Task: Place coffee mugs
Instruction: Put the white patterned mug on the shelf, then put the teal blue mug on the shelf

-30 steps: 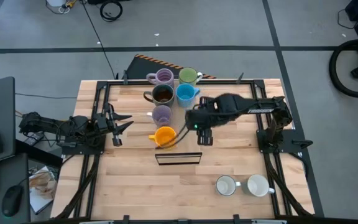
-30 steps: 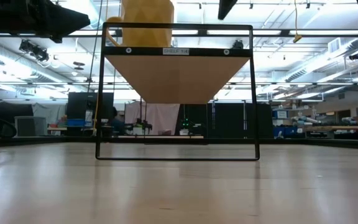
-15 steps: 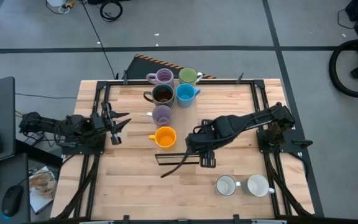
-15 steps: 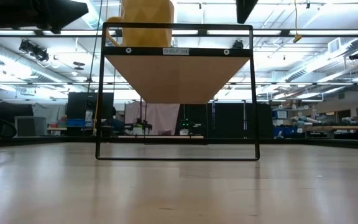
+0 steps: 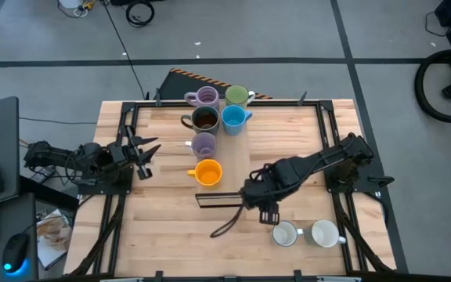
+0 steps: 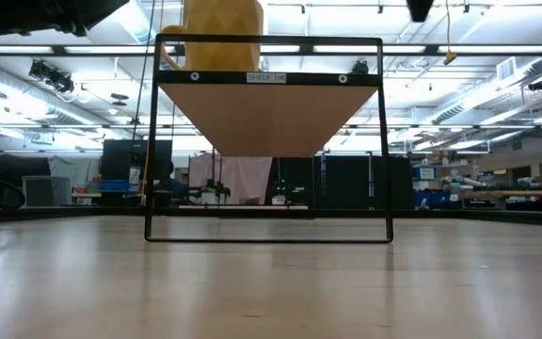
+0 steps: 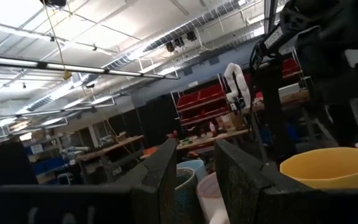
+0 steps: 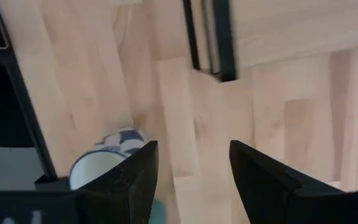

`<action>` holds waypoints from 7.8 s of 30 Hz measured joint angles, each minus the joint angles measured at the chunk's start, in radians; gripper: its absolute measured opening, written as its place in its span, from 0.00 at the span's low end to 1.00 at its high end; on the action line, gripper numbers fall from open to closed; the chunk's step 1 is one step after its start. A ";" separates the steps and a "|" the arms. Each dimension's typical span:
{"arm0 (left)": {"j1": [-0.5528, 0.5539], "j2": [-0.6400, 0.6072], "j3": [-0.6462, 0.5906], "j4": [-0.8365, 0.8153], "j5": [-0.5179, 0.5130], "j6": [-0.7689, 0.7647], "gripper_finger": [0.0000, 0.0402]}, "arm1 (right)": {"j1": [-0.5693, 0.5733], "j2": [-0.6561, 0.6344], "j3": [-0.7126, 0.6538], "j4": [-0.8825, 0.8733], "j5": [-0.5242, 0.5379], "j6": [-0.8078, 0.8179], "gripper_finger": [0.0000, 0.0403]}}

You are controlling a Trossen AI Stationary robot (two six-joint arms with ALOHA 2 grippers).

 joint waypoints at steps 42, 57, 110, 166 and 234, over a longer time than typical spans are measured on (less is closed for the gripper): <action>0.000 0.000 0.000 0.015 0.000 0.021 0.28 | 0.296 0.004 -0.478 0.457 -0.178 0.553 0.49; 0.000 0.000 0.000 0.015 0.000 0.021 0.28 | 0.296 0.004 -0.496 0.443 -0.143 0.535 0.25; -0.001 0.000 0.000 -0.132 -0.068 -0.360 0.28 | -0.349 -0.293 -0.291 -0.041 0.115 -0.282 0.10; -0.001 0.000 0.076 -0.370 -0.029 -0.505 0.28 | -0.440 0.103 0.248 0.100 0.032 -0.588 0.20; -0.001 0.000 0.076 -0.386 -0.026 -0.503 0.28 | 0.010 -0.009 0.011 -0.041 -0.098 0.125 0.52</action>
